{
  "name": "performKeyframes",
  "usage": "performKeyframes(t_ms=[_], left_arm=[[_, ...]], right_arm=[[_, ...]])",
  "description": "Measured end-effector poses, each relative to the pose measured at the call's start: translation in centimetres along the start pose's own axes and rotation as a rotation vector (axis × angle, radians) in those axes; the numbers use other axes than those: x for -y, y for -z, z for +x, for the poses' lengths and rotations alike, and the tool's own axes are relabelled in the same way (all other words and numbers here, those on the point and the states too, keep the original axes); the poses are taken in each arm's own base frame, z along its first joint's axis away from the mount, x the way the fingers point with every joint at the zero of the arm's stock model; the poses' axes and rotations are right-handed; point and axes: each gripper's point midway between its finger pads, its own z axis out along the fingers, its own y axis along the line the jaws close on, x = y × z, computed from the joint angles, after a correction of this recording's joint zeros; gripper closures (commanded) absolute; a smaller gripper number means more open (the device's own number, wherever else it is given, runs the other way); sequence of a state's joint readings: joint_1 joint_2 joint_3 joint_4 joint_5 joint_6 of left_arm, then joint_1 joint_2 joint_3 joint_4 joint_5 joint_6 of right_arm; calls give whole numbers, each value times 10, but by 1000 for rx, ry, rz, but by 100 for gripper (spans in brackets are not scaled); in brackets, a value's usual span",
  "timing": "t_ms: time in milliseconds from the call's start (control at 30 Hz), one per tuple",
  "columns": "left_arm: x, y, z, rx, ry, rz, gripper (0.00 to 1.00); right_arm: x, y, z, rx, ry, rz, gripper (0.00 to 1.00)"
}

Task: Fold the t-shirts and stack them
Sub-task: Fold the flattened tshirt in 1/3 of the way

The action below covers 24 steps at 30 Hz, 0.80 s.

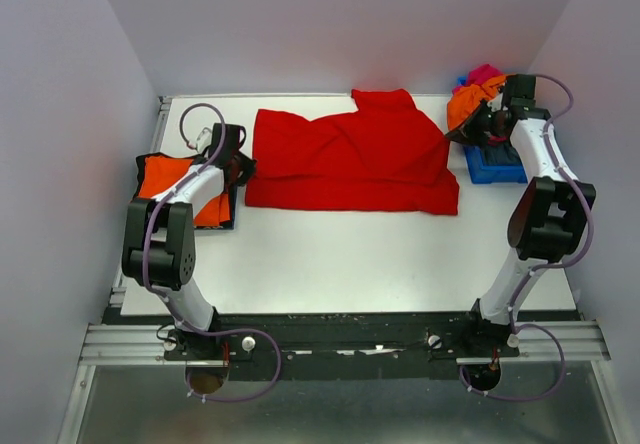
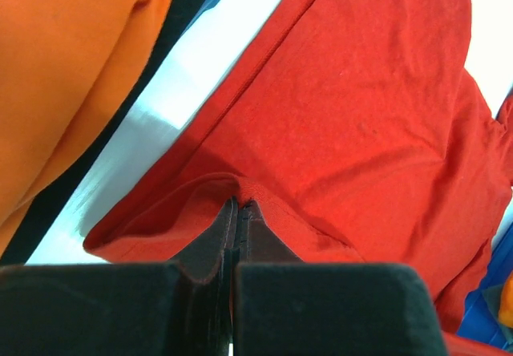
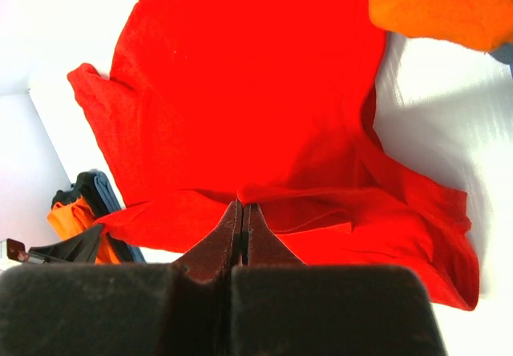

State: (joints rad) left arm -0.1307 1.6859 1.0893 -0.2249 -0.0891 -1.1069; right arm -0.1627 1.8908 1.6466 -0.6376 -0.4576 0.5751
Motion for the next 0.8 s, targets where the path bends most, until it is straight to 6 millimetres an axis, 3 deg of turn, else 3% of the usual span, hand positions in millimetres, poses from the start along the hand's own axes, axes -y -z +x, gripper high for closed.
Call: performKeyframes(t_ms=[267,500,533,567,633,667,700,800], left_arm=[[14,-7,-6,1,3,19,100],[15,-14,-10,-4,13,18,100],[14,-16,-9,-8,12,16,96],[14,-19,-8,-13,12,13,80],[15,-23,-6,-20,5,17,53],[16,-24,-6,-23,10,20,41],[17,-26,-5,-26,9,25,35],[20,-26,-4,-32,-1,41,30]], right_arm=[[-5,-4,-12,4,3,-3,99],[-11,-6,-21,9,7,-12,98],[-11,-7,-22,8,7,-14,96],[-11,-9,-23,8,7,-16,90],[-10,-12,-22,0,1,-16,50],[-10,-13,-22,-5,-4,-18,38],[-10,-15,-21,-10,-7,-22,34],[-10,-16,-20,-12,-8,-32,30]])
